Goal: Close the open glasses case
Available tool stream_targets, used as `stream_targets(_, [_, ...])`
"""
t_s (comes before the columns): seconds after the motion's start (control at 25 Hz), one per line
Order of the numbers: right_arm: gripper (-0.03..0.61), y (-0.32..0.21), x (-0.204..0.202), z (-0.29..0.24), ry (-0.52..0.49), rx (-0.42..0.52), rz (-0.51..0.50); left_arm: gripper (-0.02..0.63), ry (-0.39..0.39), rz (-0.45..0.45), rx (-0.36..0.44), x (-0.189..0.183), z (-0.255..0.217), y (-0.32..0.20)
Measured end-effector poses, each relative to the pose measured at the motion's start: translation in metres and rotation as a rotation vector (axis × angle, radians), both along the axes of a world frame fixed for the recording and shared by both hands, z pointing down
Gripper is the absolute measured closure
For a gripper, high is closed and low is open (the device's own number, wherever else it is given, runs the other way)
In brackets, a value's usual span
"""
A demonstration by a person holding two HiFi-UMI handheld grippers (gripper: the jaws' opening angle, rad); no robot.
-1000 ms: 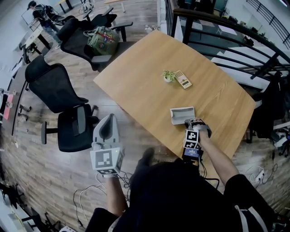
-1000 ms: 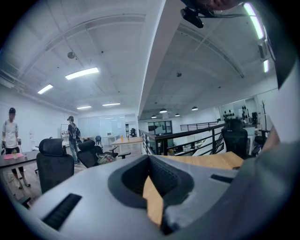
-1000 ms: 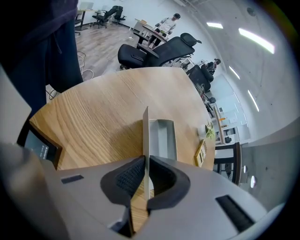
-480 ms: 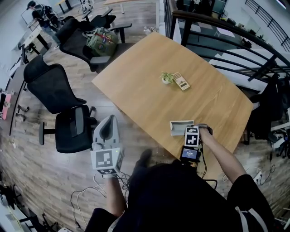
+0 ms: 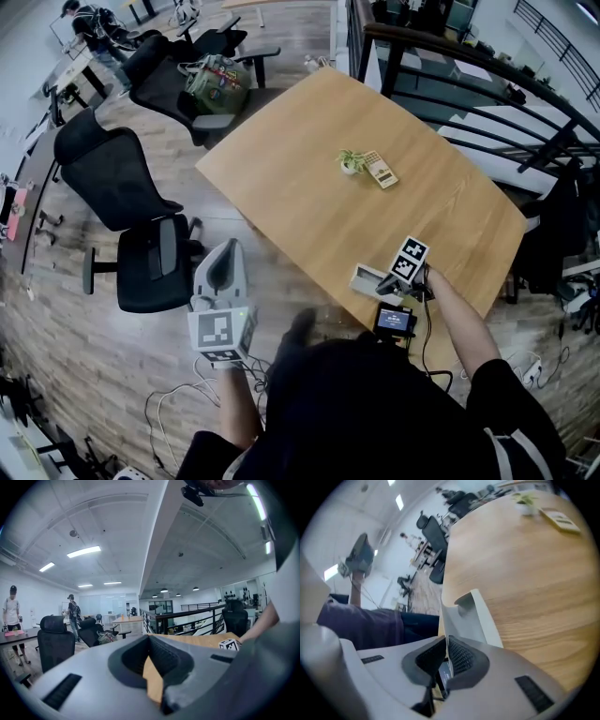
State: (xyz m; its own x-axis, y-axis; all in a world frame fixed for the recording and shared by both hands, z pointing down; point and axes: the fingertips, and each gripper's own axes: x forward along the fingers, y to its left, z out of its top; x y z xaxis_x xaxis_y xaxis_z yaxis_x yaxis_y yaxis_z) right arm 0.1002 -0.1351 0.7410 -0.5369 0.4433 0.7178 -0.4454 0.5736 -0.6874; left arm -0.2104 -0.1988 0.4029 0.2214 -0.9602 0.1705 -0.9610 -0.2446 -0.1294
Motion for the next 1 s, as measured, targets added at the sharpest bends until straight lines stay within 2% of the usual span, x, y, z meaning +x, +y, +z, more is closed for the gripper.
stream_targets(0.12, [0.555, -0.027, 0.006, -0.002, -0.083, -0.049, 0.295, 0.614, -0.002, 0.004, -0.001, 0.002, 0.000, -0.001])
stream_targets(0.36, [0.557, -0.055, 0.022, -0.003, -0.274, -0.163, 0.779, 0.614, -0.008, 0.019, 0.001, 0.011, -0.002, -0.004])
stream_targets(0.44, [0.555, -0.058, 0.031, 0.000, -0.339, -0.196, 0.920, 0.614, -0.011, 0.021, 0.003, 0.011, -0.004, -0.005])
stream_targets(0.56, [0.535, -0.060, 0.050, 0.010, -0.361, -0.196, 1.079, 0.614, -0.017, 0.024, 0.003, 0.012, -0.005, -0.006])
stream_targets(0.68, [0.526, -0.061, 0.060, 0.016, -0.364, -0.161, 1.123, 0.614, -0.021, 0.028, 0.002, 0.013, -0.003, -0.007])
stream_targets(0.8, [0.523, -0.062, 0.057, 0.013, -0.342, -0.090, 1.080, 0.614, -0.021, 0.029, 0.002, 0.013, -0.003, -0.008])
stream_targets(1.0, [0.497, -0.064, 0.062, 0.018, -0.191, 0.187, 0.963, 0.614, -0.014, 0.031, -0.001, 0.012, 0.000, -0.009])
